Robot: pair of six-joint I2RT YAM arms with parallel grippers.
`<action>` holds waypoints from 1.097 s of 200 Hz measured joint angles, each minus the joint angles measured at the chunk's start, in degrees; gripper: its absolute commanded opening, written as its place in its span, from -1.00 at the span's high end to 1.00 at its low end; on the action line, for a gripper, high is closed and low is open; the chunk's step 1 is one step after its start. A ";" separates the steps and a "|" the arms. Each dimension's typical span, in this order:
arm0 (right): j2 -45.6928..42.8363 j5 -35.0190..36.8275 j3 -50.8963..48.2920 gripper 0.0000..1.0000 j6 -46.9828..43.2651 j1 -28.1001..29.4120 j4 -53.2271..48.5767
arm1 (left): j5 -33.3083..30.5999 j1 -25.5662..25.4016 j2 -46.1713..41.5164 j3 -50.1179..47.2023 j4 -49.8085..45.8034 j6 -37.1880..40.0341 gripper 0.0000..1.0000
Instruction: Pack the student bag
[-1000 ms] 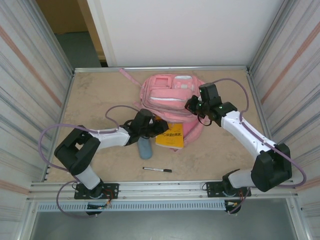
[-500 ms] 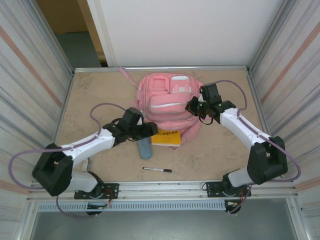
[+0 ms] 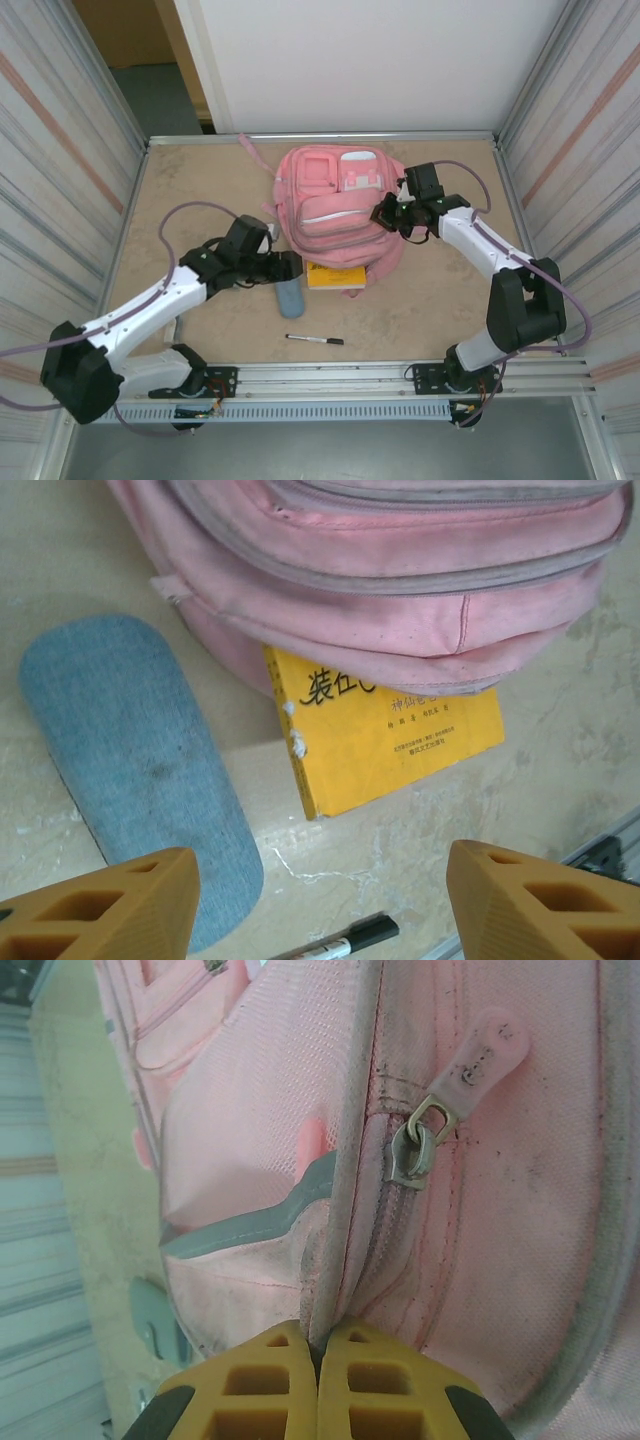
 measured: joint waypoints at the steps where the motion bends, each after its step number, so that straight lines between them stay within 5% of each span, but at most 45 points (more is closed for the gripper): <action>1: 0.07 -0.13 0.13 1.00 0.02 0.00 -0.04 | 0.04 0.00 0.24 0.22 -0.02 0.17 -0.33; 56: 1.18 -7.74 5.33 1.00 2.23 -2.43 -0.28 | 0.07 -1.66 13.79 16.13 -1.40 20.85 -0.49; 80: 1.70 -10.73 6.84 1.00 4.00 -3.76 -0.22 | -7.93 -6.97 13.44 16.31 2.67 34.80 -0.97; 126: 2.51 -13.62 7.10 1.00 6.80 -4.24 -0.17 | -26.56 -19.91 16.79 10.69 13.64 58.12 -0.97; 172: 2.58 -14.99 7.17 1.00 8.04 -4.28 0.22 | -44.41 -17.46 27.17 11.50 20.37 64.67 -0.97; 192: 2.58 -15.02 7.17 1.00 8.07 -4.26 0.63 | -48.48 -15.30 29.68 13.99 20.72 63.41 -0.55; 204: 2.56 -15.32 7.17 1.00 8.04 -4.26 0.68 | -49.77 -14.16 29.86 15.37 20.61 62.49 0.03; 219: 2.56 -15.47 7.17 0.66 7.96 -4.35 0.55 | -50.45 -12.48 29.86 17.35 19.78 61.29 0.59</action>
